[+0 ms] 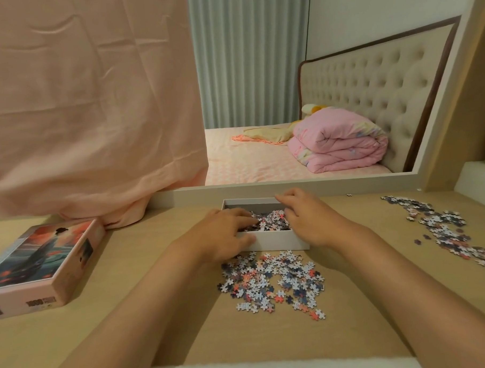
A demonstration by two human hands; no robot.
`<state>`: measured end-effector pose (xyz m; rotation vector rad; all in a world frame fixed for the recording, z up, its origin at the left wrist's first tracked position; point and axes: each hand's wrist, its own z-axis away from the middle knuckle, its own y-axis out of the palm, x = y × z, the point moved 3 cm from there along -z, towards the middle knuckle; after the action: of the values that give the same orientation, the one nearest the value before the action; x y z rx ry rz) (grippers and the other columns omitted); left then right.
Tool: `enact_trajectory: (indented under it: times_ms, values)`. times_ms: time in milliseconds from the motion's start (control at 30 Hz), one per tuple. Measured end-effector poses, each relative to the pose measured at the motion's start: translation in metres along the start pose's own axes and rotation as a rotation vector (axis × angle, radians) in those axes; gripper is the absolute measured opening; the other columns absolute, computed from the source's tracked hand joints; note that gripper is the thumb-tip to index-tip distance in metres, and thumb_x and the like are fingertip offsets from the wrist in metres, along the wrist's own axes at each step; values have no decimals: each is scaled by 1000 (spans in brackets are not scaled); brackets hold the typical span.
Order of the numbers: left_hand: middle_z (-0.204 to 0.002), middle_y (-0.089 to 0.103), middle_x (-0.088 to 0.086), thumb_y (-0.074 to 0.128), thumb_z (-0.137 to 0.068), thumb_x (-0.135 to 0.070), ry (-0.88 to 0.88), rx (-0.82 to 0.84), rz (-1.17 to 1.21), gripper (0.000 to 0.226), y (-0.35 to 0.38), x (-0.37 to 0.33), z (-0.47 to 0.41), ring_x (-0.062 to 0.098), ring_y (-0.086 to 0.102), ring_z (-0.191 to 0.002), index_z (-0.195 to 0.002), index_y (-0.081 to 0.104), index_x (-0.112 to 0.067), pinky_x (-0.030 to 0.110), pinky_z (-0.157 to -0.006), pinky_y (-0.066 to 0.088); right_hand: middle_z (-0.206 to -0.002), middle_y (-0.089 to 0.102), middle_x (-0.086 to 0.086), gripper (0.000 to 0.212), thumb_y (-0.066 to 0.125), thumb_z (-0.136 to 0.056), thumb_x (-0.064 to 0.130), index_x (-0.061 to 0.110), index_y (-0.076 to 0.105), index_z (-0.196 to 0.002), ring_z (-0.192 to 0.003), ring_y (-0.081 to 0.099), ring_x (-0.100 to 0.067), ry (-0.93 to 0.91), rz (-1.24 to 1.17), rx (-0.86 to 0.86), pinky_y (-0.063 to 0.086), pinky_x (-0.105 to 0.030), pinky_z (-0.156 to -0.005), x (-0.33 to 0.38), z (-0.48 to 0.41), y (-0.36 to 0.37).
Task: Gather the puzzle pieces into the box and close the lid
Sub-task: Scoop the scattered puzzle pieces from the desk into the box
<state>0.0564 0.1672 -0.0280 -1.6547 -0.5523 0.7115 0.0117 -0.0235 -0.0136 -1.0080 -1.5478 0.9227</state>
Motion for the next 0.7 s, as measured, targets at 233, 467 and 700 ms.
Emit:
enact_trajectory:
  times_ms: [233, 467, 700]
  values:
    - [-132, 58, -11, 48, -87, -53, 80, -86, -1, 50, -1, 1, 9, 14, 55, -116, -130, 61, -32, 33, -97, 42, -149, 48, 13, 47, 37, -97, 48, 37, 53, -140, -134, 45, -10, -132, 51, 216, 31, -40, -116, 19, 15, 12]
    - [-140, 49, -9, 53, -90, -47, 93, -156, -70, 52, 2, 0, 9, 17, 50, -122, -139, 51, -31, 32, -101, 37, -164, 11, 15, 55, 34, -102, 51, 37, 27, -155, -151, 9, -4, -96, 200, 198, -5, -45, -123, 8, 16, 13]
    - [-151, 42, -10, 45, -99, -38, 96, -118, -142, 50, 15, 4, 3, 14, 39, -136, -148, 40, -31, 33, -114, 24, -159, 30, 15, 45, 46, -101, 30, 36, 46, -146, -147, 22, -1, -152, 190, 169, 9, -38, -122, 0, 11, 9]
